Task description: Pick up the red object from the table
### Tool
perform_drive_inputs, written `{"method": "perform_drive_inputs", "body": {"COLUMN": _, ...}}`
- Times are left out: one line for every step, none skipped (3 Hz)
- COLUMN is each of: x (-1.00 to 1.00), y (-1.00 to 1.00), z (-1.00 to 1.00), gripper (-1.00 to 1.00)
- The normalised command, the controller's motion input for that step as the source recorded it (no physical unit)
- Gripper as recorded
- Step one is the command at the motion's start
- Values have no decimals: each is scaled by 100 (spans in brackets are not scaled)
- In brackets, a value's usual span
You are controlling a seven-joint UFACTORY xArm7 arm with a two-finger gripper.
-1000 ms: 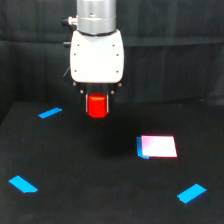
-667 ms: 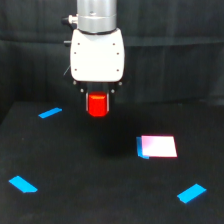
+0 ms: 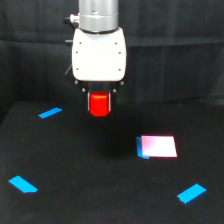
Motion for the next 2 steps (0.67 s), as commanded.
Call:
{"method": "perform_drive_inputs", "body": {"x": 18, "y": -13, "z": 1, "gripper": -100}}
{"method": "perform_drive_inputs", "body": {"x": 6, "y": -14, "z": 5, "gripper": -90}}
